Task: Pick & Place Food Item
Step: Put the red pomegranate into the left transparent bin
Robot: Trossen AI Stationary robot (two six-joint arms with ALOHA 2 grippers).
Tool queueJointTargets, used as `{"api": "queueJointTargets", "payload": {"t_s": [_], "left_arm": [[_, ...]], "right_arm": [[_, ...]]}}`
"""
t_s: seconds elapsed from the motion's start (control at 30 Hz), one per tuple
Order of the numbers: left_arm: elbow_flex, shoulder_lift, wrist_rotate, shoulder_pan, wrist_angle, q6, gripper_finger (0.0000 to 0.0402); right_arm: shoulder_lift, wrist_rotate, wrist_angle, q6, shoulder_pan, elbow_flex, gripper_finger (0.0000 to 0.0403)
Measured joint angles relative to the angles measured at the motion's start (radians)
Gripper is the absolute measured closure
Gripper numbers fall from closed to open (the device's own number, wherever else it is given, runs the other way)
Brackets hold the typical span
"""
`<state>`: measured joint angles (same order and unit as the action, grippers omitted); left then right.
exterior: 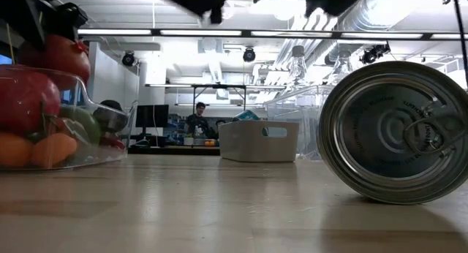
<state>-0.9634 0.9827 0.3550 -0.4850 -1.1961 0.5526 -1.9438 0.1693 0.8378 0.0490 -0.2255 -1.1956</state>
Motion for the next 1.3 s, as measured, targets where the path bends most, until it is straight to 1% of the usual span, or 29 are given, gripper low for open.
{"api": "queueJointTargets", "payload": {"t_s": [0.1, 0.27, 0.47, 0.6, 0.7, 0.77, 0.87, 0.93, 1.13, 1.3], "left_arm": [[0.0, 0.002, 0.001, 0.0, 0.002, 0.0, 0.0036], [0.0, 0.002, 0.012, 0.0, 0.005, 0.002, 0.0036], [0.0, 0.002, 0.013, 0.0, 0.005, 0.02, 0.0036], [0.0, 0.002, 0.013, 0.0, 0.005, 0.021, 0.0036], [0.0, 0.002, 0.013, 0.0, 0.005, 0.024, 0.0036], [0.0, 0.002, 0.013, 0.0, 0.004, 0.023, 0.0036], [0.0, 0.002, 0.017, 0.0, 0.002, 0.023, 0.0036], [0.0, -0.001, 0.016, 0.0, 0.002, 0.023, 0.0036], [0.0, -0.034, 0.019, 0.0, 0.009, 0.023, 0.0036], [-0.002, -0.093, 0.02, 0.0, 0.027, 0.023, 0.0036]], "right_arm": [[-0.087, -0.012, -0.008, 0.001, 0.04, -0.084, 0.0007], [-0.22, -0.013, -0.156, 0.01, 0.07, -0.299, 0.0007], [-0.322, -0.164, -0.271, 0.034, 0.096, -0.502, 0.0007], [-0.379, -0.181, -0.377, 0.035, 0.115, -0.612, 0.0007], [-0.427, -0.232, -0.428, 0.035, 0.126, -0.688, 0.0007], [-0.46, -0.238, -0.451, 0.035, 0.129, -0.731, 0.0007], [-0.488, -0.212, -0.493, 0.029, 0.13, -0.777, 0.0007], [-0.495, -0.219, -0.505, 0.029, 0.134, -0.786, 0.0007], [-0.499, -0.228, -0.561, -0.001, 0.145, -0.786, 0.0007], [-0.499, -0.238, -0.565, -0.002, 0.147, -0.786, 0.0007]]}}
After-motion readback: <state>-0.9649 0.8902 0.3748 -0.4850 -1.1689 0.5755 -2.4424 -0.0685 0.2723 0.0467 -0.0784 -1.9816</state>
